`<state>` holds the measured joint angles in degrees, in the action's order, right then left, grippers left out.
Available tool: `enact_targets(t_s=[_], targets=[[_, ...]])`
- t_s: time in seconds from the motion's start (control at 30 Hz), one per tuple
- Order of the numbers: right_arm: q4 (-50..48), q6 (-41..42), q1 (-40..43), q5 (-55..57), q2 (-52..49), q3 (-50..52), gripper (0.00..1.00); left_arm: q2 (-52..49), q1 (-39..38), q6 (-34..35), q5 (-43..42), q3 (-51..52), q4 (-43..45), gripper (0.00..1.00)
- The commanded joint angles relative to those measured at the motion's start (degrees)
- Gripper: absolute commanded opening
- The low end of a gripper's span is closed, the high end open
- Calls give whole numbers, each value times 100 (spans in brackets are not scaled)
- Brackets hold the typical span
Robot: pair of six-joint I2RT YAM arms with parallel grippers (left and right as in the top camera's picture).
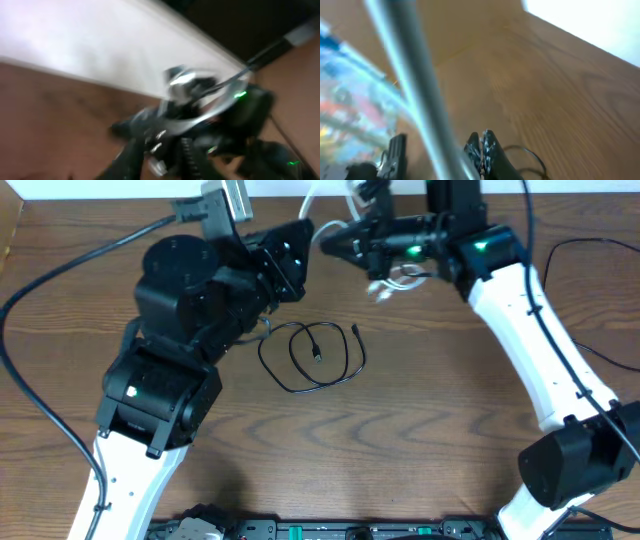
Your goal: Untangle cables
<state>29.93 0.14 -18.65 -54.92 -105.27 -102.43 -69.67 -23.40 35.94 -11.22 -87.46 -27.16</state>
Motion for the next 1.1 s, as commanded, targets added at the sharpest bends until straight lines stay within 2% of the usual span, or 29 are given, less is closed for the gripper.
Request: enact_targets(t_s=[0.0,0.03,0.2,0.3,0.47,0.6,0.77,1.07], targets=[[295,439,361,640,33,15,1,-120,20,-31,450,-37,-435,37],[424,496,487,723,63,15,1,-153,20,-31,494,-35,-568,41],[1447,815,1309,1821,337,15,1,-444,20,-33,640,-13,-1182,45],[2146,1021,1740,3023,562,15,1,-645,20,-33,640,-9,-1408,48],[3222,1580,2496,5034,850,15,1,-1021,20,-31,634,-9,-1685,49],[3875,1904,3222,5952,841,17,1,-1320,20,-31,612,-9,-1860,49],[4146,2114,4054,6271,741,20,1,-1545,20,-31,562,-9,-2022,49],[3869,2367,5493,6312,369,20,1,-1600,20,-33,527,-9,-2232,49]])
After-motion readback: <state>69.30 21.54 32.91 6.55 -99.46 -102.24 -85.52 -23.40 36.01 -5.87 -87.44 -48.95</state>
